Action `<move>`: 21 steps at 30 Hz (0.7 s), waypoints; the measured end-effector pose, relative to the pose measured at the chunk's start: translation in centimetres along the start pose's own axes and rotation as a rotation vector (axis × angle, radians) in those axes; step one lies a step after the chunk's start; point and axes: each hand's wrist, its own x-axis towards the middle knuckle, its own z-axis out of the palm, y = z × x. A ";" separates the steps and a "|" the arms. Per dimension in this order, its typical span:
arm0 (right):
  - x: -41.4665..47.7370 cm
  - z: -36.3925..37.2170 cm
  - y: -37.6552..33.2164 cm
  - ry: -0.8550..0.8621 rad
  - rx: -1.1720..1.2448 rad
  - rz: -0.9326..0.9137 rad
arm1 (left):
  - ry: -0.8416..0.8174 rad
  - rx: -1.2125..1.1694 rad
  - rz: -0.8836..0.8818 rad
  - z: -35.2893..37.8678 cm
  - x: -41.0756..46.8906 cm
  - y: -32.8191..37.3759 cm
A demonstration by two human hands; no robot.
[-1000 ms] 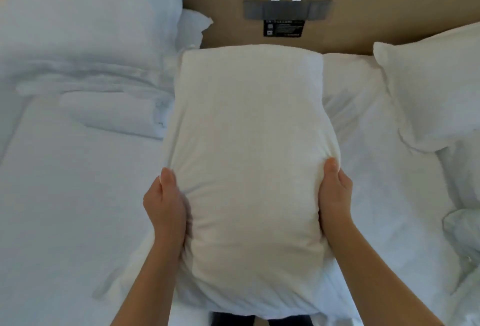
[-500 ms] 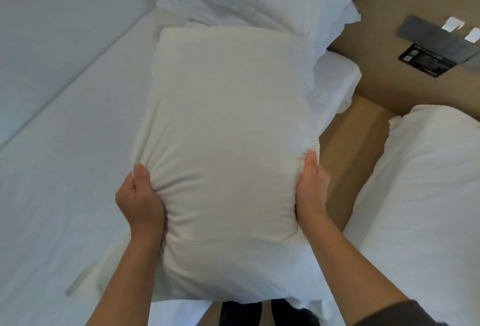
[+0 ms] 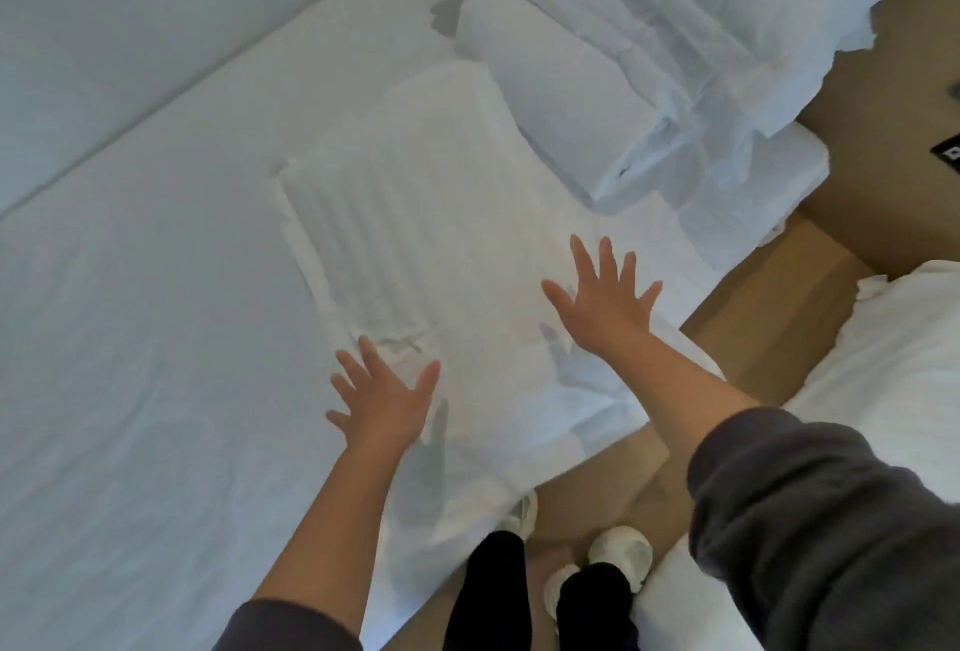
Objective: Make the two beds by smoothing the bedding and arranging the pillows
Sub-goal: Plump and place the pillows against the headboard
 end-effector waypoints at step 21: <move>-11.6 -3.1 29.1 0.101 -0.075 0.315 | 0.049 0.761 0.650 15.4 -12.8 22.5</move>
